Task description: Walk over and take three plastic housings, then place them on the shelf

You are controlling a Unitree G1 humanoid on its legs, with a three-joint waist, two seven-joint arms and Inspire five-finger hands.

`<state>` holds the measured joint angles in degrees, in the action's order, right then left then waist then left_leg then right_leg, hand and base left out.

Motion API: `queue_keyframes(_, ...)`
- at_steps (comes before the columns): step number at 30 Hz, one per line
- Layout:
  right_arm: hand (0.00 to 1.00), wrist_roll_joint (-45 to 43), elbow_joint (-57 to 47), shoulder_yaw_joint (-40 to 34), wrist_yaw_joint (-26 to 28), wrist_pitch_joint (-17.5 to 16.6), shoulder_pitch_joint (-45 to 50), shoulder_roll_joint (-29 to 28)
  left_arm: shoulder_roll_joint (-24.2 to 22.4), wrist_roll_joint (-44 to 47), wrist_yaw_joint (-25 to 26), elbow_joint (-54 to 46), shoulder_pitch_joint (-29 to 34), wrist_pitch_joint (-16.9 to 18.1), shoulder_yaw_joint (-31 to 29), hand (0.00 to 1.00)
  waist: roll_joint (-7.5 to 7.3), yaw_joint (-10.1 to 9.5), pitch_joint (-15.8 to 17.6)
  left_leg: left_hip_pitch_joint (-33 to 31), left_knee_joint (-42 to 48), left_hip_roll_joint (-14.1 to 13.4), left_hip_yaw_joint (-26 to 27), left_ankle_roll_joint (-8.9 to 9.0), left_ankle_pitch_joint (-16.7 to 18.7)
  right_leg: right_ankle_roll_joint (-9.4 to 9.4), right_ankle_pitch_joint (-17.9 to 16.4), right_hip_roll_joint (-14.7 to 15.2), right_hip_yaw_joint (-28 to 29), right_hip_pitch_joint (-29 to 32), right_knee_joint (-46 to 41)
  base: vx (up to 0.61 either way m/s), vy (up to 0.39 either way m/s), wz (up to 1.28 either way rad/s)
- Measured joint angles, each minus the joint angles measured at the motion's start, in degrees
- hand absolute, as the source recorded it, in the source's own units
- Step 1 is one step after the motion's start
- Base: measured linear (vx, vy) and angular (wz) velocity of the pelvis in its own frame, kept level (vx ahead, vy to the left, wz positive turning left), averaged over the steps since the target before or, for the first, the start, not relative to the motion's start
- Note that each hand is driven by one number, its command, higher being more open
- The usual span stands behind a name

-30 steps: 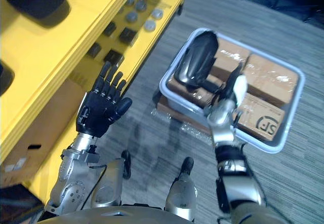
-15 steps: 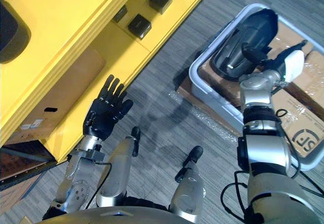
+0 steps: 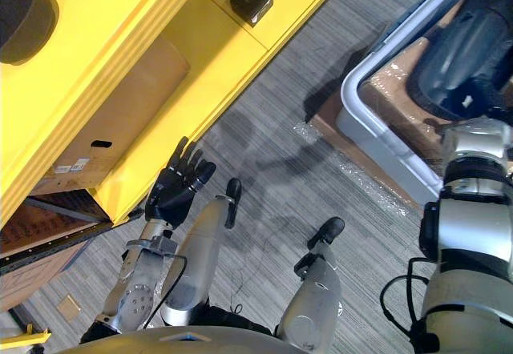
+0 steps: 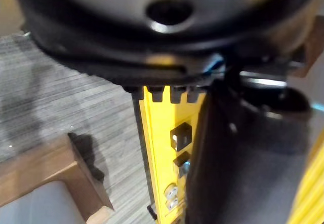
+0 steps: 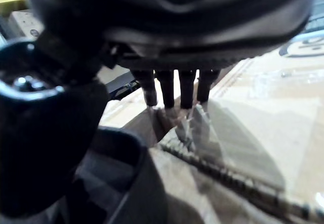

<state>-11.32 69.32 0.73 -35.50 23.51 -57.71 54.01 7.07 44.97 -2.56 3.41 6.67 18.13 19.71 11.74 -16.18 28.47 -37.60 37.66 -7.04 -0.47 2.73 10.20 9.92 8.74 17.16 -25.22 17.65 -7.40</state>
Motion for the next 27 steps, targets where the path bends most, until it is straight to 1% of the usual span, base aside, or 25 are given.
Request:
queue_keyframes(1, 0.00, 0.44, 0.35, -0.01, 0.20, 0.07, 0.00, 0.60, -0.06, 0.00, 0.05, 0.21, -0.05, 0.26, 0.05, 1.00, 0.00, -0.12, 0.00, -0.15, 0.00, 0.03, 0.00, 0.00, 0.00, -0.02, -0.05, 0.14, 0.01, 0.27, -0.25, -0.05, -0.013, 0.00)
queue_keyframes(3, 0.00, 4.15, 1.04, 0.04, 1.22, 1.09, 0.34, 1.95, -0.35, -0.03, 0.75, 0.70, -0.09, 0.44, 0.06, 1.00, 0.27, -0.11, -0.18, -0.20, -0.10, 0.34, -0.01, -0.06, -0.04, 0.01, -0.20, 0.59, 0.01, 0.60, -0.69, -0.04, -0.018, 0.01)
queue_keyframes(7, 0.00, 7.29, 2.06, 1.10, 2.61, 1.19, 0.55, 3.00, -0.39, -0.02, 1.02, 0.61, -0.17, 0.76, -0.35, 1.00, 0.73, 0.04, -0.50, -0.19, -0.39, 0.33, -0.20, -0.05, -0.04, -0.25, -0.72, 0.63, -0.26, 0.71, -1.15, -0.05, -0.035, 0.02)
queue_keyframes(9, 0.00, 8.71, 2.41, 1.11, 4.15, 0.74, 0.56, 3.34, -0.36, -0.02, 1.15, 0.57, -0.16, 0.76, -0.61, 1.00, 0.73, 0.37, -0.50, -0.18, -0.37, 0.27, -0.36, -0.04, -0.06, -0.36, -1.00, 0.59, -0.42, 0.83, -1.56, -0.03, -0.042, 0.02)
queue_keyframes(11, 0.00, 8.80, 2.31, 1.72, 6.30, -0.63, 0.53, 4.00, -0.35, -0.02, 1.15, 0.33, -0.07, 0.76, -0.92, 1.00, 0.73, 0.58, -0.50, -0.05, -0.42, 0.10, -0.40, -0.03, -0.08, -0.36, -1.02, 0.43, -0.51, 0.72, -1.56, -0.01, -0.043, -0.01)
queue_keyframes(15, 0.00, 9.39, 1.95, 2.18, 9.48, -0.66, 0.53, 4.08, -0.20, -0.02, 0.97, -2.49, 0.64, 0.76, -3.08, 1.00, 0.72, 0.80, -0.50, 0.79, -0.51, -0.61, -0.93, 0.02, -0.09, -0.82, -1.36, -0.36, -1.15, -0.20, -1.56, -0.01, -0.051, -0.01)
queue_keyframes(17, 0.00, 10.61, 1.63, 2.81, 12.18, -0.84, 0.58, 3.44, 0.08, -0.02, 0.43, -3.87, 1.14, 0.75, -4.46, 1.00, 0.67, 1.02, -0.47, 3.10, -1.60, -0.71, -0.70, 0.23, -0.21, -1.12, -1.77, -0.37, -1.15, -1.89, -1.60, -0.03, -0.050, -0.01)
queue_keyframes(19, 0.00, 10.66, 0.98, 3.27, 13.28, -0.98, 0.69, 2.24, 0.26, -0.03, -0.59, -5.22, 2.07, 0.84, -5.34, 1.00, 0.59, 1.51, -0.42, 4.66, -2.36, -0.75, -0.61, 0.43, -0.33, -1.46, -2.00, -0.41, -1.21, -3.02, -1.61, -0.02, -0.010, 0.01)
queue_keyframes(21, 0.00, 11.06, -2.08, 4.01, 14.00, -1.91, 1.90, 0.71, 0.82, -0.06, -2.36, -7.72, 3.77, 1.00, -6.26, 1.00, 0.30, 2.41, -0.22, 6.11, -3.42, -0.81, -0.20, 0.77, -0.62, -1.52, -2.09, -0.45, -1.29, -3.96, -1.47, -0.06, -0.022, 0.00)
queue_keyframes(23, 0.00, 12.12, -5.71, 4.32, 14.05, -3.00, 3.82, -1.35, 1.42, -0.07, -4.28, -9.77, 5.17, 1.41, -7.27, 1.00, -0.34, 3.10, 0.21, 7.63, -4.65, -1.30, 0.11, 1.05, -0.93, -1.55, -2.11, -0.92, -1.26, -5.10, -0.96, -0.05, -0.030, -0.05)
queue_keyframes(26, 0.00, 14.64, -12.54, 4.30, 14.23, -3.06, 7.51, -4.38, 2.44, -0.32, -6.61, -12.10, 5.51, 1.86, -8.21, 1.00, -2.27, 4.31, 1.26, 11.04, -7.51, -1.59, 0.37, 1.80, -2.14, -1.58, -2.08, -1.48, -1.27, -7.54, 0.41, -0.02, -0.050, 0.00)
queue_keyframes(27, 0.00, 15.66, -13.67, 4.30, 14.24, -3.09, 7.99, -4.77, 2.44, -0.35, -7.00, -12.68, 5.48, 1.89, -8.25, 1.00, -2.59, 4.65, 1.46, 11.69, -8.09, -1.62, 0.43, 1.91, -2.42, -1.60, -2.07, -1.54, -1.26, -7.93, 0.53, 0.00, -0.046, 0.01)
